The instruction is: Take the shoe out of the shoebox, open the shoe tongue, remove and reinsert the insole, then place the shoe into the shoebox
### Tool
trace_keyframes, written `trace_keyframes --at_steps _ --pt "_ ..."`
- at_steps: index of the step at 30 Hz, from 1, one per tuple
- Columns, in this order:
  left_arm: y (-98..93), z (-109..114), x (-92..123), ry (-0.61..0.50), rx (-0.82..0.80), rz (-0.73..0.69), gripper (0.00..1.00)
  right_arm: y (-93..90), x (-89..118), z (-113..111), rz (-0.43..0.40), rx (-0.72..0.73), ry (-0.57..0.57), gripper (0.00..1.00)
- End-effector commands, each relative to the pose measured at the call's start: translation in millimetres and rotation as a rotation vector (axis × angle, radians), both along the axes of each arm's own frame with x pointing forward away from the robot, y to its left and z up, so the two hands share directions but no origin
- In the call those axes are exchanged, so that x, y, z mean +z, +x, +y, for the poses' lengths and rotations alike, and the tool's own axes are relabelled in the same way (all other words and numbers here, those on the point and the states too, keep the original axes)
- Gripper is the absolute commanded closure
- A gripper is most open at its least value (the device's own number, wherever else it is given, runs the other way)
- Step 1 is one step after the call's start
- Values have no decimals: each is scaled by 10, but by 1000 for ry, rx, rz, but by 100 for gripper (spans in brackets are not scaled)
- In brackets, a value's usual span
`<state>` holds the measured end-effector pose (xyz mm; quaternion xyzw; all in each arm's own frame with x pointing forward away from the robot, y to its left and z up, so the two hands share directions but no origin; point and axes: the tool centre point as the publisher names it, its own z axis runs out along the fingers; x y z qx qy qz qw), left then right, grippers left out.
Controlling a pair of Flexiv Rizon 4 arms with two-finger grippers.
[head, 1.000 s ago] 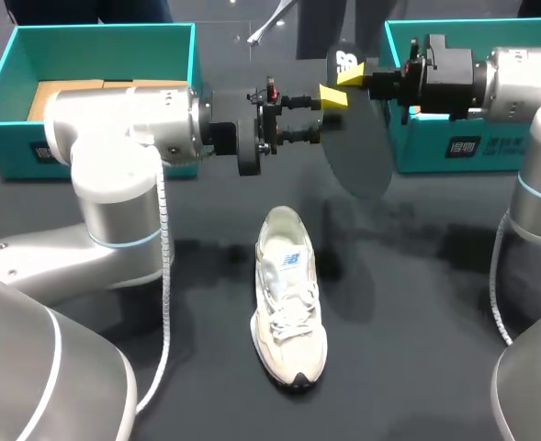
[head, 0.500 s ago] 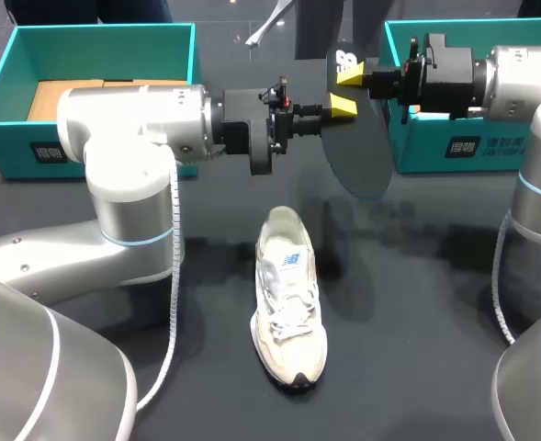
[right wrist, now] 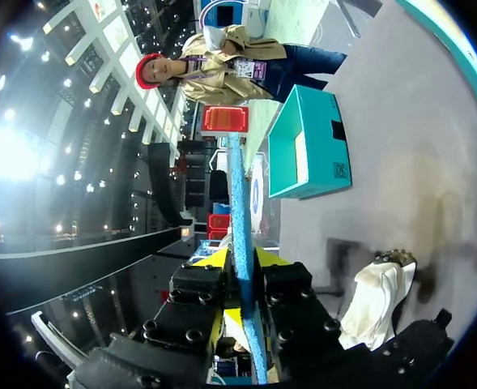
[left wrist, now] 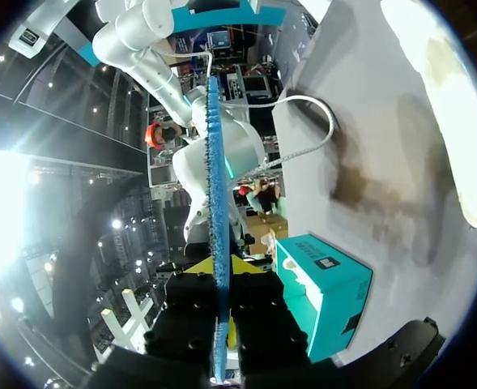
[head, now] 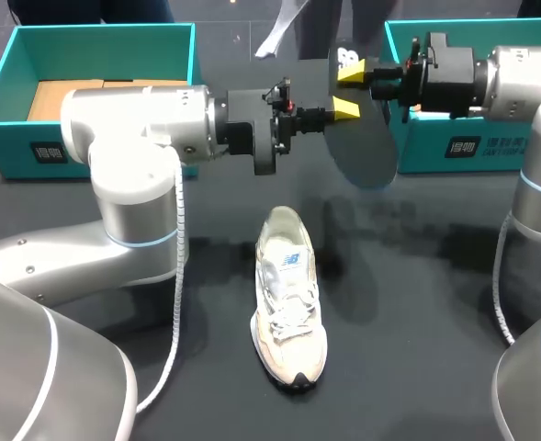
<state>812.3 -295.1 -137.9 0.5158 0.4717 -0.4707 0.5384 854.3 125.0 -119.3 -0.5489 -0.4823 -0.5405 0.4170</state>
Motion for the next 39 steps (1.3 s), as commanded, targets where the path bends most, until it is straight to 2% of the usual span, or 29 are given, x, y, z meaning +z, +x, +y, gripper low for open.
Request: trace_keyframes --at_steps 1,5,13,16,22,35,36,39 --pt "-39 133 7 8 2 0 100 -106 13 -86 -13 -11 3 0" --pt "-41 292 -25 29 12 35 100 -223 12 -177 -27 -8 7 0" --pt "-81 621 -67 78 13 213 100 -490 5 -362 -55 -4 6 0" --pt "-88 720 -102 94 8 310 100 -567 2 -409 -58 -5 1 0" --pt "-100 823 -171 138 -44 651 100 -567 2 -409 -58 -5 1 0" --pt "-100 823 -171 138 -44 651 100 -567 2 -409 -58 -5 1 0" --pt "-102 821 -188 130 -27 704 100 -567 2 -409 -58 -5 1 0" --pt "-67 900 -162 86 -40 1047 100 -567 2 -409 -58 -5 1 0"
